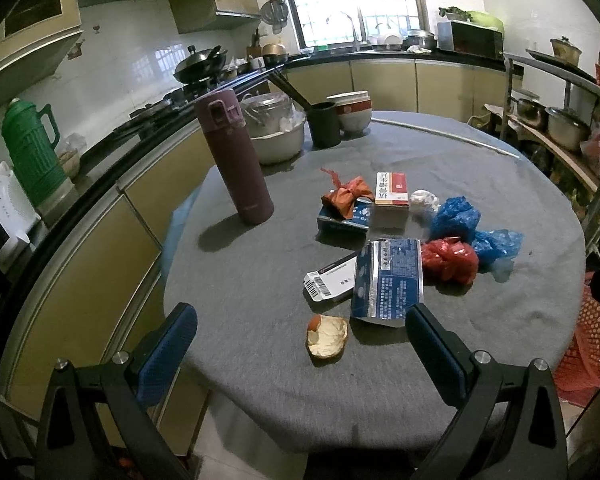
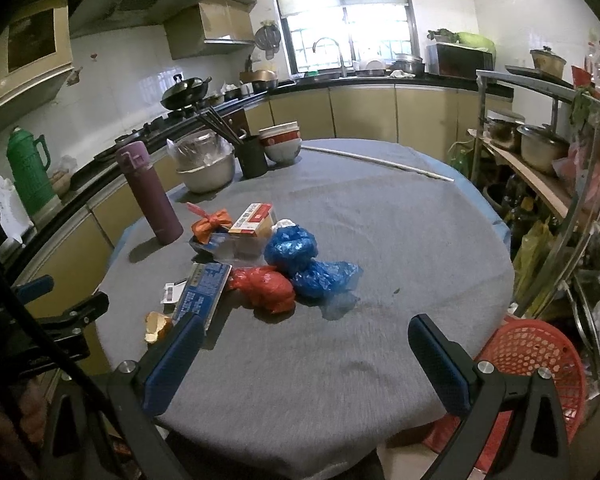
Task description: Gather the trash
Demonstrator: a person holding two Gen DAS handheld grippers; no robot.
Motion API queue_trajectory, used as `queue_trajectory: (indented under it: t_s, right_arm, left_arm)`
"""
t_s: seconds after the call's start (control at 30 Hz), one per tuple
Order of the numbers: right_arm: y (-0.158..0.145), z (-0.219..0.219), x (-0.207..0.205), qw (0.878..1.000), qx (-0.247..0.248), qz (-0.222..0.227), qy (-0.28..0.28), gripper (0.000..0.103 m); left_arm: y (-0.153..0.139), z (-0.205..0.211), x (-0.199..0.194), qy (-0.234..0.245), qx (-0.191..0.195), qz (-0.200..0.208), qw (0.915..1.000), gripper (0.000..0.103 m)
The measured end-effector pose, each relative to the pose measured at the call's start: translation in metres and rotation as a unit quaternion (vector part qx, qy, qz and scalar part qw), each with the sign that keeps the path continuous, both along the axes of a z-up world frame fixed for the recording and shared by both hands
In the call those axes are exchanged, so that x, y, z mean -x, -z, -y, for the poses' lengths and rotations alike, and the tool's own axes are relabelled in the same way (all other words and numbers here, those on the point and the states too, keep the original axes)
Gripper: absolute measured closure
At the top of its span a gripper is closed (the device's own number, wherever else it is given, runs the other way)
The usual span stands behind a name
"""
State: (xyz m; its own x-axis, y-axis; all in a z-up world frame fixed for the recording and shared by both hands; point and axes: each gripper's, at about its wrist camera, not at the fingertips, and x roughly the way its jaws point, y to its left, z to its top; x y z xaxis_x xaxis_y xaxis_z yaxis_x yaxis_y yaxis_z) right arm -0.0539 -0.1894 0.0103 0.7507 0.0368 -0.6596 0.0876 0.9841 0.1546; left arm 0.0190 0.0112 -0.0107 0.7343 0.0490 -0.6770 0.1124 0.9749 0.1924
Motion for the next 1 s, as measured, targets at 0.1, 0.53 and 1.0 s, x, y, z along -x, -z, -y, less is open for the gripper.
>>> queue_trajectory:
  t_s: [0.1,0.53,1.0]
  right_arm:
    - [-0.002,-0.001,0.004,1.0,0.001,0.003,0.0,0.0]
    - [-0.011,-0.002,0.014,1.0,-0.002,0.015,-0.002,0.0]
    - [0.0,0.02,-0.042,1.0,-0.023,-0.007,-0.012,0.0]
  left_arm:
    - [-0.002,-0.001,0.003,0.001,0.002,0.002,1.0,0.0]
    - [-0.008,-0.002,0.013,0.003,0.005,0.012,0.9999,0.0]
    - [0.009,0.008,-0.025,0.013,0.016,-0.036,0.9991,0.0]
